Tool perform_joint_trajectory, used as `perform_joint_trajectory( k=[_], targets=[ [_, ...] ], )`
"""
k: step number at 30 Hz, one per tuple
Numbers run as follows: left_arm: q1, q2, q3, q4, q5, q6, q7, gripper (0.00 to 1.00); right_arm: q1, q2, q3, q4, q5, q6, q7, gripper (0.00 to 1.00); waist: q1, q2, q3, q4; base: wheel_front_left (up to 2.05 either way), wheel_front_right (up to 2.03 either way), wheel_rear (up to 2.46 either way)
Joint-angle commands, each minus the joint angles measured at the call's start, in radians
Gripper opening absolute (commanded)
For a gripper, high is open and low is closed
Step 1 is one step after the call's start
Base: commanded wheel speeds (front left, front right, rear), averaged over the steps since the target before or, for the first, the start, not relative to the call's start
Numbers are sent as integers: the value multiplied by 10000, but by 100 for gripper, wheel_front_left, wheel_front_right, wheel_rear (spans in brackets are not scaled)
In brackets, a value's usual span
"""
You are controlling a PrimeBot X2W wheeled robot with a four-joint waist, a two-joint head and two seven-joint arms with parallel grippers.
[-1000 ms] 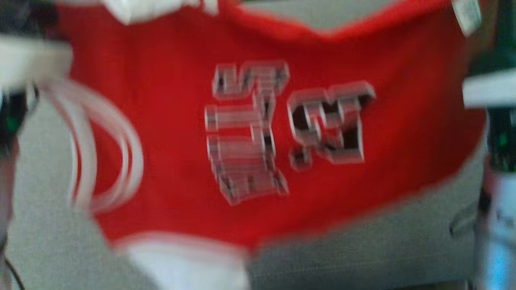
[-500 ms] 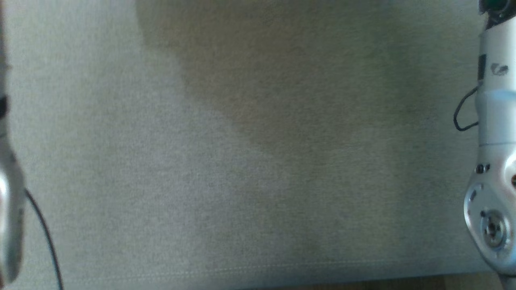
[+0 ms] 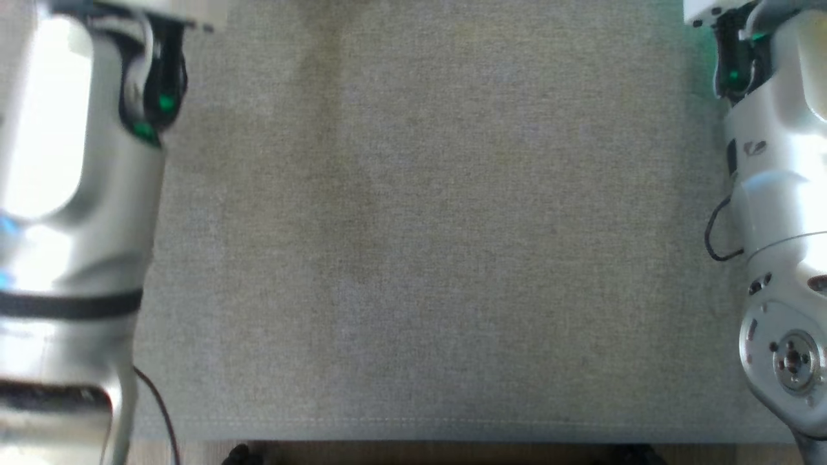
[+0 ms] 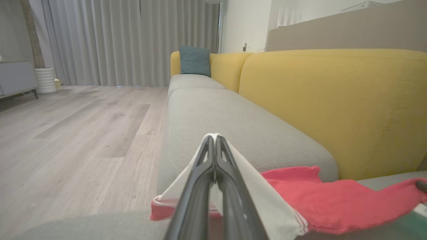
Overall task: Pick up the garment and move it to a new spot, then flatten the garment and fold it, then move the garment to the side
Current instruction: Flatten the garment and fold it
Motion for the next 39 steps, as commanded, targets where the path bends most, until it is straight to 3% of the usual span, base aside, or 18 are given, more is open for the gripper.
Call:
perform_joint_trajectory(
  k=[1,8,19,29,39],
  targets=[
    [-12,314,498,-829,-68,-73,-115,0,-72,216,167,-276,98,-9,-112,0,-3,1,19,-17,0,0,0],
    [2286,150,1381,-3205,-374,-9,-120,0,780,224,1197,-1430,1668,-9,-134,0,-3,1,-191,-269,0,0,0],
    [6288,-497,2322,-6184,-544,56,-121,0,4217,226,2323,-4495,3022,-9,-136,0,-3,1,-1531,-553,0,0,0],
    [9220,-975,2308,-7060,-597,-84,-121,0,7292,226,2278,-6714,3266,-9,95,0,-3,1,-3127,-585,0,0,0],
    [12050,-1238,1784,-7769,-564,-91,-122,0,10823,227,1856,-9158,3340,-9,1099,0,-3,1,-4591,-602,0,0,0]
  ],
)
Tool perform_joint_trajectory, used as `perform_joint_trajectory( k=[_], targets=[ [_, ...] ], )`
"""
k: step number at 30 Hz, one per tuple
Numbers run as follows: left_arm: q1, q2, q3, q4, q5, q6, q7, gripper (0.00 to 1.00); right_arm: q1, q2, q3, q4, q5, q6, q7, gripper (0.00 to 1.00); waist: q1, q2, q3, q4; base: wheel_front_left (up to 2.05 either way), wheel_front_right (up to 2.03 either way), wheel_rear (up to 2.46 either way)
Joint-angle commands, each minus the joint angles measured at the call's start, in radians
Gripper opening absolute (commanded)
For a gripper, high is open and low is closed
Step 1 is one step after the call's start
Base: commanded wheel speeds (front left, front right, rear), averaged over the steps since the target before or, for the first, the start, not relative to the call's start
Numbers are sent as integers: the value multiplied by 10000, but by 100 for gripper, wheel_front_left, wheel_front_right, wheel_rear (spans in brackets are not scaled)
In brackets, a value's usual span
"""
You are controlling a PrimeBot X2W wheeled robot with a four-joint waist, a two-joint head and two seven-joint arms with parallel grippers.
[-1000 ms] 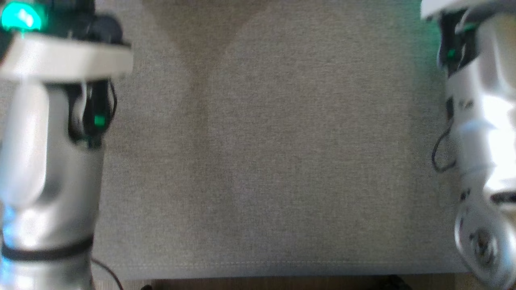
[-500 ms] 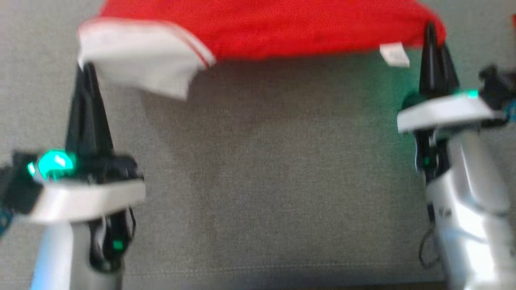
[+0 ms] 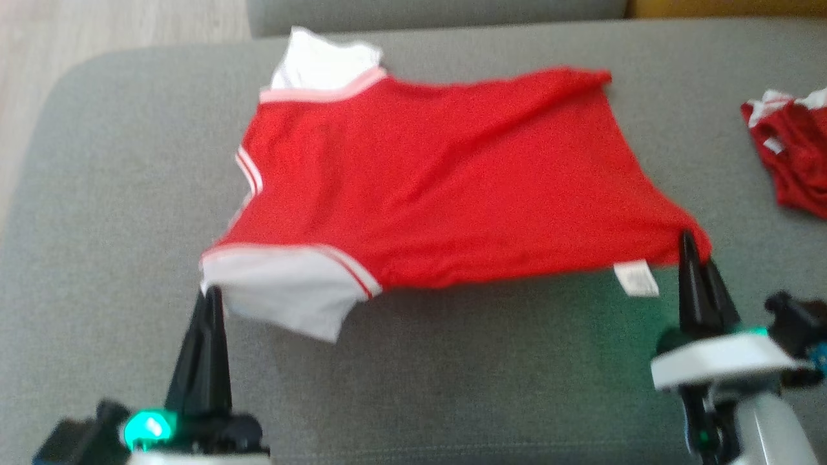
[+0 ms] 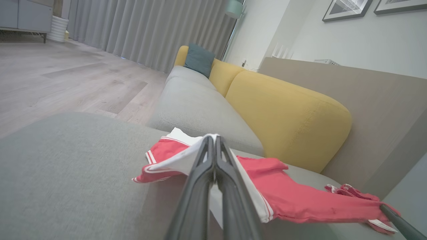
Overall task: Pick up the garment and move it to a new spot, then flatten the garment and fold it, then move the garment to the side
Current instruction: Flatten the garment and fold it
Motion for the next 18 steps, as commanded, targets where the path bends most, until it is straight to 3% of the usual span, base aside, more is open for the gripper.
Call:
perform_joint_trajectory(
  k=[1,9,18],
  targets=[
    [34,-49,249,-493,28,9,-51,0,137,-34,143,-612,87,-9,137,0,1,-1,-358,-20,0,0,0],
    [1473,-87,11,-708,-46,66,-51,0,2017,-34,-54,-1428,415,-9,915,0,1,-1,-804,9,0,0,0],
    [1421,-88,-37,597,-361,-70,-51,0,1804,-34,187,-142,785,-9,871,0,1,-1,-710,-41,0,0,0]
  ],
)
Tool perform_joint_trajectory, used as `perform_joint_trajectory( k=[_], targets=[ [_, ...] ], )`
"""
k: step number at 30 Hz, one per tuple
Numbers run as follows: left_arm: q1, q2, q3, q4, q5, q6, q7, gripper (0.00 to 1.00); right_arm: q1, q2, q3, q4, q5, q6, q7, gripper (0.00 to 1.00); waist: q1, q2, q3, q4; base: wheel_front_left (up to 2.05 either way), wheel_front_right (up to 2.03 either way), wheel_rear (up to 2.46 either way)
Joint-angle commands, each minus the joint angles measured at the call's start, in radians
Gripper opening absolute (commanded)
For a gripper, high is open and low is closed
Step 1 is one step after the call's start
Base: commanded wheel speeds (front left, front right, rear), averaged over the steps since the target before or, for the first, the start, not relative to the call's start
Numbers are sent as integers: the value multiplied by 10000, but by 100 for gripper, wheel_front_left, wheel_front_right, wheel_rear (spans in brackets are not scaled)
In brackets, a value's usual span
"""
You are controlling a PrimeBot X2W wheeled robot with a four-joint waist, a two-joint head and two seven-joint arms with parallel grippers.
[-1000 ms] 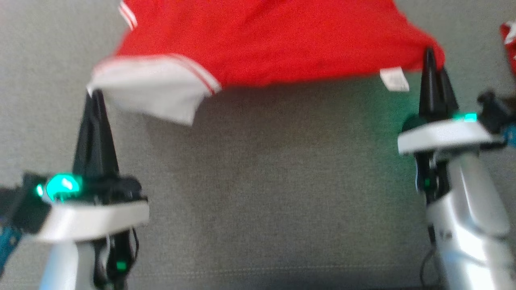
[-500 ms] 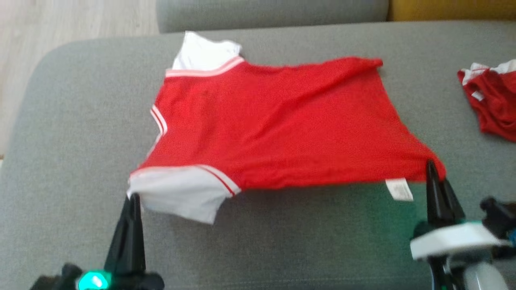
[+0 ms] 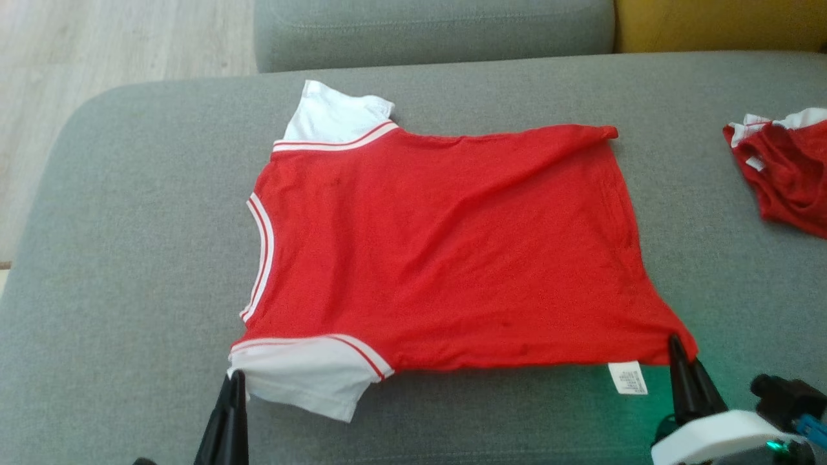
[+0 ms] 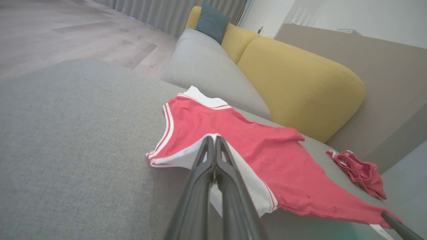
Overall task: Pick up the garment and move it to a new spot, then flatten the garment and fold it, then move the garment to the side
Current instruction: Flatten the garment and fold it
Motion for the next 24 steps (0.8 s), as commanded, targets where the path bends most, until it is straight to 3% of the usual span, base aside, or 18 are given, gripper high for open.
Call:
perform_joint_trajectory(
  k=[1,11,24],
  targets=[
    [-532,-71,267,-140,-68,-88,-51,0,-644,-78,300,-99,85,-9,-133,0,1,-1,102,-28,0,0,0],
    [-1618,-110,537,318,-144,-361,-51,0,-1576,-78,522,764,154,-9,-580,0,1,-1,643,-74,0,0,0],
    [-5026,-132,1148,2071,453,-776,-51,0,-3615,-78,926,1380,219,-9,-1073,0,1,-1,2083,-474,0,0,0]
  ],
)
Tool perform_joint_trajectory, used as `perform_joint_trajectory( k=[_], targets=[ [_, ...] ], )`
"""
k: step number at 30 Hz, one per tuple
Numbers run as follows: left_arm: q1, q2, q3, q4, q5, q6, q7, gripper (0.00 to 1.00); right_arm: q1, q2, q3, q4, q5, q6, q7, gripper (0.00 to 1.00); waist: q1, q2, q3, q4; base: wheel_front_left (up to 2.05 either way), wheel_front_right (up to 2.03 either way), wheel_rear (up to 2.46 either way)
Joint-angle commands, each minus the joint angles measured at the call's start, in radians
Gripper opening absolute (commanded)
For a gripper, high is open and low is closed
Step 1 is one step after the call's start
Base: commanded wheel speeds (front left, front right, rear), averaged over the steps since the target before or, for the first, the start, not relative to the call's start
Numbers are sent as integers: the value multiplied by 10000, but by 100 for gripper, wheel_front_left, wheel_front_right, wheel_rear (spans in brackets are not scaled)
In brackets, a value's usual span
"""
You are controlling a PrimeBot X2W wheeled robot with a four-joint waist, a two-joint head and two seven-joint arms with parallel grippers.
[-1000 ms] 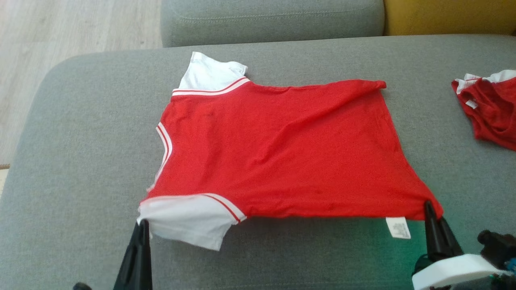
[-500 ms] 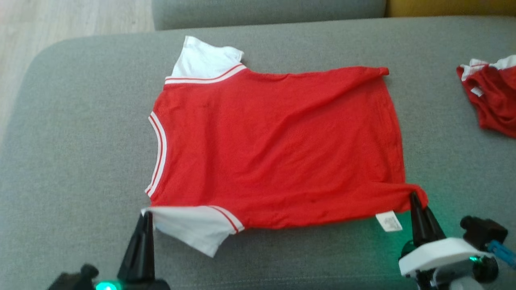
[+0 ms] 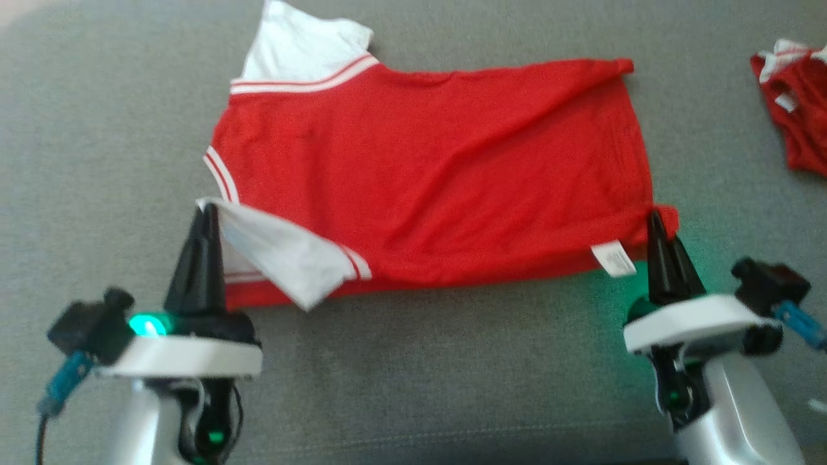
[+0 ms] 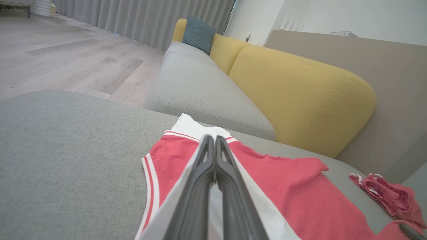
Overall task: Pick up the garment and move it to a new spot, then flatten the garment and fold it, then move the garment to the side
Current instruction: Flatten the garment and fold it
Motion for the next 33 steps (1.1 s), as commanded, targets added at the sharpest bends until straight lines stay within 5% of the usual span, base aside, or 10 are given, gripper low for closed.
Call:
perform_joint_trajectory(
  k=[1,14,15,17,18,19,20,33],
  targets=[
    [-579,-22,513,24,131,-56,-51,0,-479,-60,334,-103,47,-9,-151,0,1,0,407,-205,0,0,0],
    [-2036,-26,827,1158,293,-179,-51,0,-2012,-60,657,1375,232,-9,-685,2,1,0,1142,-354,0,0,0],
    [-2141,-26,827,1270,325,-179,-51,0,-2111,-60,704,1465,262,-9,-709,7,1,0,1177,-355,0,0,0],
    [-2335,-27,870,1536,402,-137,-51,0,-2295,-60,788,1641,320,-9,-760,43,1,0,1227,-352,0,0,0],
    [-2425,-27,895,1629,447,-134,-51,16,-2381,-60,828,1717,351,-9,-790,76,1,0,1246,-348,0,0,0],
    [-2510,-27,916,1675,499,-133,-51,53,-2460,-60,855,1776,387,-9,-828,100,1,0,1258,-339,0,0,0],
    [-2578,-27,935,1682,525,-134,-51,100,-2530,-60,851,1820,415,-9,-873,100,1,0,1267,-328,0,0,0],
    [-2001,-21,741,731,506,-222,-51,100,-2604,-60,-17,979,-81,-9,-1202,100,1,0,927,-34,0,0,0]
  ],
)
